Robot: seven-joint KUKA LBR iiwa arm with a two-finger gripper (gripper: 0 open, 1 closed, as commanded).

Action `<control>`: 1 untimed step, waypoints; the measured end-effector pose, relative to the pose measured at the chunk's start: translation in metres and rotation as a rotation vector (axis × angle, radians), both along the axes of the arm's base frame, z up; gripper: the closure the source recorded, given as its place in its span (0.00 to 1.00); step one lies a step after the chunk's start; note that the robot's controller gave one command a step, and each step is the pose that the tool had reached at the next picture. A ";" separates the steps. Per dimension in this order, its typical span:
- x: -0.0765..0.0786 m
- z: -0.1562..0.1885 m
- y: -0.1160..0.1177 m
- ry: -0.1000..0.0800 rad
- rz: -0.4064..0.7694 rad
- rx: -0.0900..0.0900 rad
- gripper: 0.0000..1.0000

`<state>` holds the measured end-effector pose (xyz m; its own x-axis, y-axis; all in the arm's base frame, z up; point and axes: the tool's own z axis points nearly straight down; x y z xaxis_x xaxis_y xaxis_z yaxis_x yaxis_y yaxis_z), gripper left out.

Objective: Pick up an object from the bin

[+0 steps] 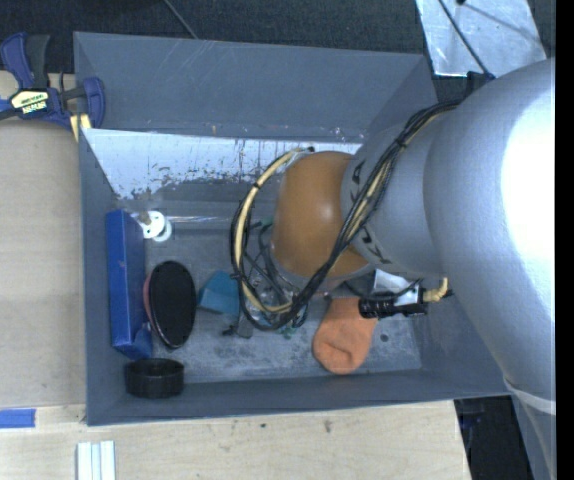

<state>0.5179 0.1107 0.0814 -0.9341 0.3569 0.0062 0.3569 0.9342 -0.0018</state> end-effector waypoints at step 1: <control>-0.014 0.166 -0.017 -0.005 -0.001 -0.001 1.00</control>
Offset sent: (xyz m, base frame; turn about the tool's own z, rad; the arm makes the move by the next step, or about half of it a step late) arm 0.0000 0.0000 0.0000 0.0000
